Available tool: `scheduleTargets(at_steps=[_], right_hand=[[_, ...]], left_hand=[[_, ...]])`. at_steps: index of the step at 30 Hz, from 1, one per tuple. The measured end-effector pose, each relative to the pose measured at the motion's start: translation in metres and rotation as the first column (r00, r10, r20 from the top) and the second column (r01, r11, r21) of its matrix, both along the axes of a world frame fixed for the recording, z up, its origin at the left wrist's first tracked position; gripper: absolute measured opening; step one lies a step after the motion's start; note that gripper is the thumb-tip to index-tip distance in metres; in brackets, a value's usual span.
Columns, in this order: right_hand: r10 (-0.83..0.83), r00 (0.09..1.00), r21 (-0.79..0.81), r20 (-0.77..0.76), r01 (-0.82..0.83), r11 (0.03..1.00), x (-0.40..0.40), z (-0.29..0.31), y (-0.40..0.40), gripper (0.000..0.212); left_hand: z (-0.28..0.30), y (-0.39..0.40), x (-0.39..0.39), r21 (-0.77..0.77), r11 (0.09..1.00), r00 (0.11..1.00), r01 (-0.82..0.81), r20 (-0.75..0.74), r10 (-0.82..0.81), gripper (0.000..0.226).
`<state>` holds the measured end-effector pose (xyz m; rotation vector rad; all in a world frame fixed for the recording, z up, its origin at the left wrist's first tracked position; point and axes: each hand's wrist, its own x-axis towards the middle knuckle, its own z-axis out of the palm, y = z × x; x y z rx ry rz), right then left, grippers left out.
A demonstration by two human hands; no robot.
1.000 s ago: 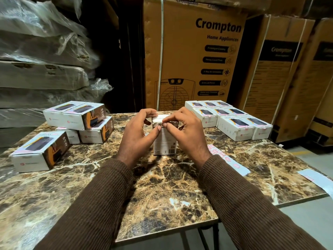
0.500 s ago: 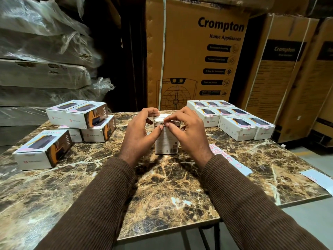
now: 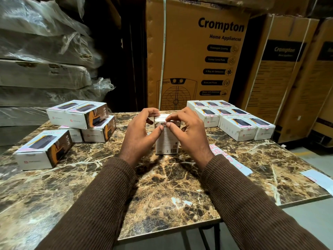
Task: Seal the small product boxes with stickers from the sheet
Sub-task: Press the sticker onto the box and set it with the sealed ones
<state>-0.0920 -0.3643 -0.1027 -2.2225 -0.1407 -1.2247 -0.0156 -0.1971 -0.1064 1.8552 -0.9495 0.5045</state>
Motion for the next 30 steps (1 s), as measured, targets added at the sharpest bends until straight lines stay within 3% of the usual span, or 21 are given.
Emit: scheduleTargets(at_steps=[24, 30], right_hand=[[-0.061, 0.998, -0.026, -0.019, 0.061, 0.998, 0.0019, -0.0022, 0.0024, 0.019], [0.016, 1.0, 0.05, -0.016, -0.015, 0.999, 0.0015, -0.0017, -0.0004, 0.01]], left_hand=[[-0.0007, -0.0003, -0.0002, -0.002, 1.0, 1.0, -0.007, 0.002, 0.007, 0.04], [0.0008, 0.0011, -0.0021, -0.016, 1.0, 1.0, 0.011, -0.008, -0.012, 0.04]])
